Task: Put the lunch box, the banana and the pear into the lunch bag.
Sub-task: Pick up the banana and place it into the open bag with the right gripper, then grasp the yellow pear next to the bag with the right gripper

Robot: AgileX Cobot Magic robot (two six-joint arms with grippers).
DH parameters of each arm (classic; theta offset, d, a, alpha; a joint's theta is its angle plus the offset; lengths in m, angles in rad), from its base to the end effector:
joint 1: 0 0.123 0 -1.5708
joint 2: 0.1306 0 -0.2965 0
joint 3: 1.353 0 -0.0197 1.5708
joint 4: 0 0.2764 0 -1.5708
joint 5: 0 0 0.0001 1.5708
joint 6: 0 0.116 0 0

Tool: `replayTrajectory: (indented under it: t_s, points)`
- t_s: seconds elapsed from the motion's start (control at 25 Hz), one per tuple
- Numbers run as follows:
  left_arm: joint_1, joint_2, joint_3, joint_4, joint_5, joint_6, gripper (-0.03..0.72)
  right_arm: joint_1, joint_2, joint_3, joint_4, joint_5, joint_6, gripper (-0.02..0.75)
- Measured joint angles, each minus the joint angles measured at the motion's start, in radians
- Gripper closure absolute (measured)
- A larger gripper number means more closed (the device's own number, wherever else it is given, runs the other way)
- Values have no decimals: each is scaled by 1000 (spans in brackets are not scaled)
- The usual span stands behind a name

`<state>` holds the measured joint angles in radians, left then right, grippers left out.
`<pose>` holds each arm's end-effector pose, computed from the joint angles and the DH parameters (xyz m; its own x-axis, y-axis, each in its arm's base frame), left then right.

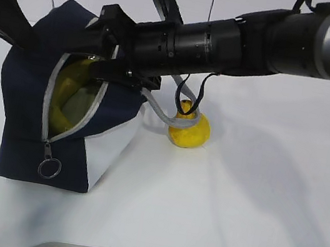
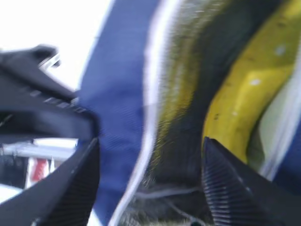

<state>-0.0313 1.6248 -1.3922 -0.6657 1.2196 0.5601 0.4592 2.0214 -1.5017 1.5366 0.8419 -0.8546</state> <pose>0.3555 -0.0785 0.3034 -0.8600 0.2649 -0.4362 0.4628 0.7651 -0.4478 0.4016 0.2951 0.2378 -0.8697 0.0287 -0.4928 -0.4503 0.3625 0.8159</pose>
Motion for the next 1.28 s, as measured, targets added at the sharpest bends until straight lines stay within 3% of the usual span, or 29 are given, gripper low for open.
replayTrajectory:
  t_s: [0.12, 0.56, 0.76, 1.12, 1.28]
  points:
    - [0, 0, 0, 2, 0, 0, 673, -22, -11, -39, -124, 47, 55, 229]
    - [0, 0, 0, 3, 0, 0, 673, -38, -21, -345, -794, 350, 480, 275]
    - [0, 0, 0, 50, 0, 0, 673, -38, -25, -489, -1060, 385, 653, 288]
    - [0, 0, -2, 150, 0, 0, 673, -38, -32, -512, -1426, 402, 831, 290]
    - [0, 0, -2, 161, 0, 0, 673, -39, -30, -512, -1500, 405, 855, 290]
